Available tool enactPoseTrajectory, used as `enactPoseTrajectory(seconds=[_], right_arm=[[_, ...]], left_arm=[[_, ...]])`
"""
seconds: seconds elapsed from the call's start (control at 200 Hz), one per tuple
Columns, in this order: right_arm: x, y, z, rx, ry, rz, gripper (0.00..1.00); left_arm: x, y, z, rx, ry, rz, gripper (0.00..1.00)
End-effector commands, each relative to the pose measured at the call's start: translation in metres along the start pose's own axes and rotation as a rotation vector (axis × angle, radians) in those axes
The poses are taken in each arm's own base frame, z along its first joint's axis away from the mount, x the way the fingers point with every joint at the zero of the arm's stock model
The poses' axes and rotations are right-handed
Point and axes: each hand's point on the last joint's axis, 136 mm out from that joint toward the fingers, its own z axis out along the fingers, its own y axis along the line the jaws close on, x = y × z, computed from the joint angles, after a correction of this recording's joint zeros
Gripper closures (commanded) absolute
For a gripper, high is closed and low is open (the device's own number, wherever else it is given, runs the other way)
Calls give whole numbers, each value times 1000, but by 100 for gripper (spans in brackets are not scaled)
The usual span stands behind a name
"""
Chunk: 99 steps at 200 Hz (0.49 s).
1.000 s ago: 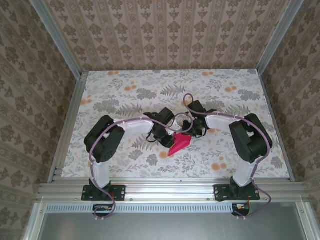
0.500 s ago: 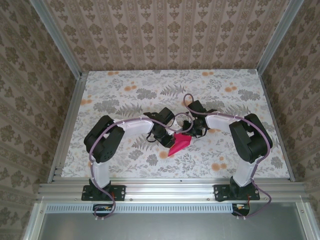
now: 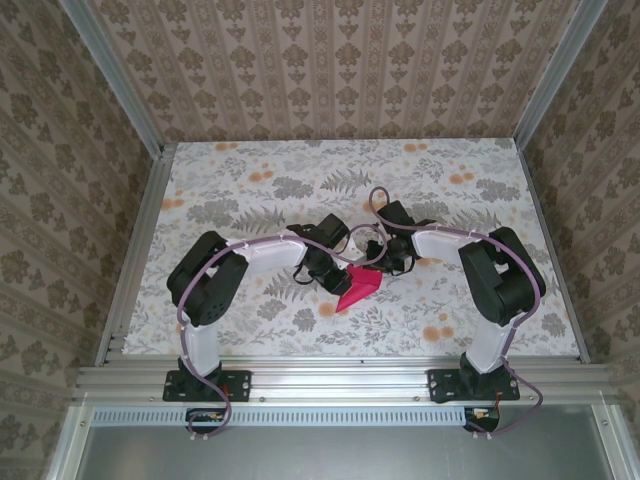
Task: Fold a paper plane with a square sheet of paper (pick it up from the middle)
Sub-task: Third fold the triangle at the center of the table.
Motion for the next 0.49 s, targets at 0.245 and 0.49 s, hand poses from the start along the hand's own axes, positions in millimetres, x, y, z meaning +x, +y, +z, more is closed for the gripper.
enactPoseTrajectory(seconds=[0.245, 0.49], right_arm=[[20, -10, 11, 20, 69, 22, 84], [22, -12, 11, 27, 74, 22, 84]], left_arm=[[0, 10, 8, -41, 1, -11, 94], [-5, 15, 3, -74, -20, -18, 94]])
